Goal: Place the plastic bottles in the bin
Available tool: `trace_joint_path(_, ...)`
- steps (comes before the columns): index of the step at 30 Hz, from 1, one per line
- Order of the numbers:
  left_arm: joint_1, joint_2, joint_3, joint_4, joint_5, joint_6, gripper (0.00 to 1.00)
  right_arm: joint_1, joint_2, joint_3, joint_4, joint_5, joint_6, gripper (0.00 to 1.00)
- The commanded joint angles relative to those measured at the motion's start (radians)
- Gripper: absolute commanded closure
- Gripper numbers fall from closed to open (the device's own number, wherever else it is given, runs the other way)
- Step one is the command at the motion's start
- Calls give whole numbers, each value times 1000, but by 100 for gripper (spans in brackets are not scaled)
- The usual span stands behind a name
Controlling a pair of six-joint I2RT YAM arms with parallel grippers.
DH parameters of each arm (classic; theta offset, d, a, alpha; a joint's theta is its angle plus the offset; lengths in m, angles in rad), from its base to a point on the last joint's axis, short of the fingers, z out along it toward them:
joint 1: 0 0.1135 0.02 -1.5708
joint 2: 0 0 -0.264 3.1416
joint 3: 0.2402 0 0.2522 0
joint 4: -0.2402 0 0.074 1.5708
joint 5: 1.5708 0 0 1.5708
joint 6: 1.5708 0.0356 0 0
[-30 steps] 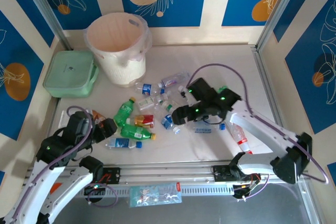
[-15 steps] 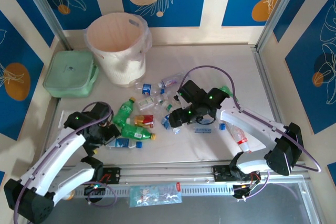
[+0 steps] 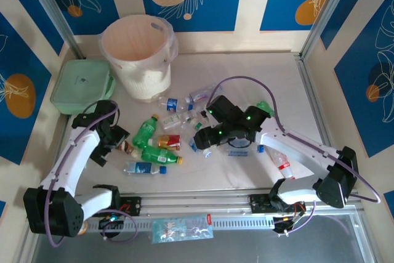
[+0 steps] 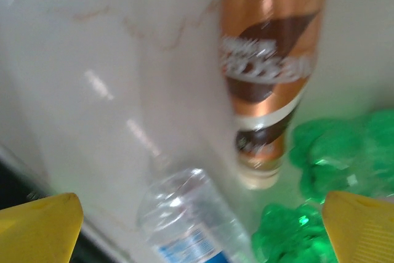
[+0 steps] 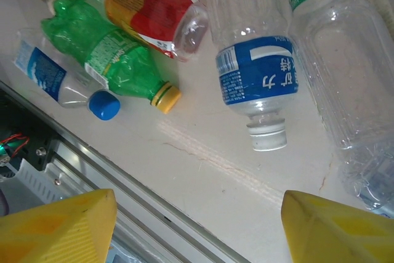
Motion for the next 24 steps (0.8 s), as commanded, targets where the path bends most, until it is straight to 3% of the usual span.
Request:
trace_joint_path(1,19,3,-5,197,-63,63,1,-1,-61,-13,22,3,-22,28)
trace_joint_path(9,66,147,2,281,-132,65,1,-39,-147,-78,75,-20,-20,28)
trace_joint_path(24,96,368,-74,426,-90,30,7,-145,-240,-123,63,-48,-62,28)
